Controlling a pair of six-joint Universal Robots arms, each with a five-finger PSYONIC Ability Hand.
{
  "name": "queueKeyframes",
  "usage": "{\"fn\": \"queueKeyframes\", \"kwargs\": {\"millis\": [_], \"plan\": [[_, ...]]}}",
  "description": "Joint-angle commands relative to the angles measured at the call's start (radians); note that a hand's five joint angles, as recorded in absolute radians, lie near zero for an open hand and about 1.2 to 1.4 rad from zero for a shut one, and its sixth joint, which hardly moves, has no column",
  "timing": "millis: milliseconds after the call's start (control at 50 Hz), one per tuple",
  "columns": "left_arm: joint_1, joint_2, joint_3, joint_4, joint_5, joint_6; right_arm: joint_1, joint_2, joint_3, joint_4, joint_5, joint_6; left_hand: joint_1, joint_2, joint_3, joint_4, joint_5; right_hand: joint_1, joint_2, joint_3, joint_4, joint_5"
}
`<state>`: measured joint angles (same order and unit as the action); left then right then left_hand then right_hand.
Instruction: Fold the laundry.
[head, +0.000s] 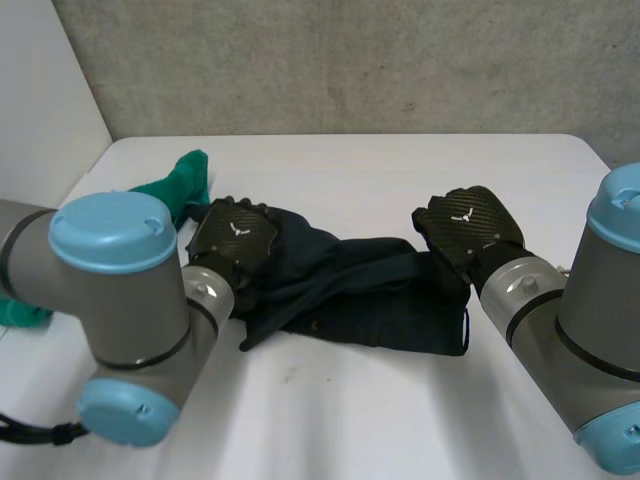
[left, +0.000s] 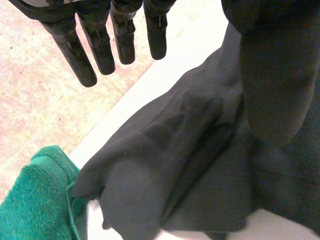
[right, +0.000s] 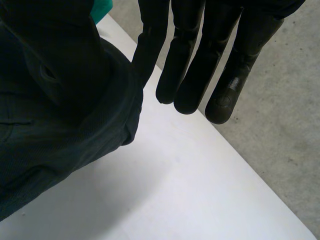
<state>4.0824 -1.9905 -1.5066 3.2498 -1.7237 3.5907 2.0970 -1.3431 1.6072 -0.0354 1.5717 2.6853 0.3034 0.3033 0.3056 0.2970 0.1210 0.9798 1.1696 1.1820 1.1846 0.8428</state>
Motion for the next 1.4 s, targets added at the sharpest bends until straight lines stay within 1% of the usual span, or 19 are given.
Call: {"fn": "queueKeyframes", "kwargs": {"millis": [20,60,140,260,300,340,360,420,460,540,620,700,740,900,1000,1180,1260,1340,1400], "plan": [[-0.070,0.042,-0.057,-0.045,-0.016,-0.168,0.001,-0.001,0.005,0.000,0.001,0.002,0.075,0.075,0.072,0.081,0.082,0.416,0.227,0.214,0.212,0.379],[-0.073,0.032,-0.055,-0.062,-0.016,-0.217,0.001,-0.002,0.005,0.000,0.001,0.004,0.075,0.075,0.072,0.081,0.082,0.416,0.227,0.214,0.212,0.379],[-0.073,-0.023,-0.035,-0.073,-0.019,-0.256,0.001,-0.002,0.005,0.000,0.001,0.005,0.075,0.075,0.072,0.081,0.082,0.416,0.227,0.214,0.212,0.379],[-0.060,-0.112,0.034,-0.071,-0.028,-0.257,0.000,-0.002,0.008,0.000,-0.001,0.011,0.139,0.139,0.137,0.145,0.147,0.416,0.227,0.214,0.212,0.379],[-0.060,-0.145,0.060,-0.068,-0.034,-0.257,0.000,-0.001,0.010,0.000,-0.001,0.011,0.236,0.236,0.233,0.242,0.243,0.416,0.227,0.214,0.212,0.379],[-0.057,-0.168,0.077,-0.067,-0.046,-0.254,0.000,-0.002,0.013,0.000,-0.001,0.011,0.359,0.359,0.356,0.365,0.367,0.416,0.227,0.214,0.212,0.379],[-0.057,-0.180,0.098,-0.064,-0.063,-0.254,0.000,-0.002,0.014,0.000,-0.001,0.011,0.618,0.618,0.616,0.624,0.626,0.416,0.227,0.214,0.212,0.379],[-0.056,-0.185,0.130,-0.056,-0.097,-0.253,-0.002,-0.002,0.011,0.000,-0.001,0.010,1.091,1.091,1.089,1.098,1.099,0.416,0.227,0.214,0.212,0.379],[-0.054,-0.177,0.154,-0.051,-0.119,-0.250,-0.003,-0.001,0.008,0.000,-0.001,0.011,1.093,1.093,1.091,1.099,1.101,0.416,0.227,0.214,0.212,0.379],[-0.056,-0.084,0.169,-0.051,-0.120,-0.222,-0.017,-0.002,-0.009,0.002,-0.001,0.010,1.093,1.093,1.091,1.099,1.101,0.416,0.227,0.214,0.212,0.379],[-0.056,0.080,0.169,-0.048,-0.119,-0.156,-0.066,-0.016,-0.044,0.009,-0.001,0.005,1.093,1.093,1.091,1.099,1.101,0.416,0.227,0.214,0.212,0.379],[-0.059,0.266,0.186,-0.022,-0.116,-0.057,-0.075,-0.102,-0.133,0.025,0.005,0.005,1.093,1.093,1.091,1.099,1.101,0.416,0.227,0.214,0.212,0.379],[-0.062,0.314,0.197,-0.015,-0.114,-0.024,-0.075,-0.131,-0.161,0.037,0.004,0.002,1.093,1.093,1.091,1.099,1.101,0.416,0.227,0.214,0.212,0.379],[-0.109,0.493,0.253,-0.018,-0.120,0.060,-0.074,-0.225,-0.349,0.179,-0.012,0.007,1.093,1.093,1.091,1.099,1.101,0.416,0.227,0.214,0.212,0.379],[-0.129,0.576,0.290,-0.022,-0.122,0.101,-0.077,-0.298,-0.461,0.304,-0.058,0.005,1.093,1.093,1.091,1.099,1.101,0.416,0.227,0.214,0.212,0.379],[-0.131,0.564,0.325,-0.028,-0.122,0.145,-0.080,-0.317,-0.598,0.396,-0.073,0.002,1.093,1.093,1.091,1.099,1.101,0.416,0.227,0.214,0.212,0.379],[-0.125,0.487,0.330,-0.028,-0.117,0.148,-0.078,-0.311,-0.615,0.400,-0.076,-0.004,1.093,1.093,1.091,1.099,1.101,0.416,0.227,0.214,0.212,0.379],[-0.122,0.377,0.332,-0.024,-0.103,0.148,-0.083,-0.237,-0.613,0.399,-0.088,-0.005,1.093,1.093,1.091,1.099,1.101,0.416,0.227,0.214,0.212,0.379],[-0.108,0.270,0.332,-0.019,-0.076,0.146,-0.081,-0.121,-0.625,0.396,-0.108,-0.012,1.093,1.093,1.091,1.099,1.101,0.416,0.227,0.214,0.212,0.379]]}}
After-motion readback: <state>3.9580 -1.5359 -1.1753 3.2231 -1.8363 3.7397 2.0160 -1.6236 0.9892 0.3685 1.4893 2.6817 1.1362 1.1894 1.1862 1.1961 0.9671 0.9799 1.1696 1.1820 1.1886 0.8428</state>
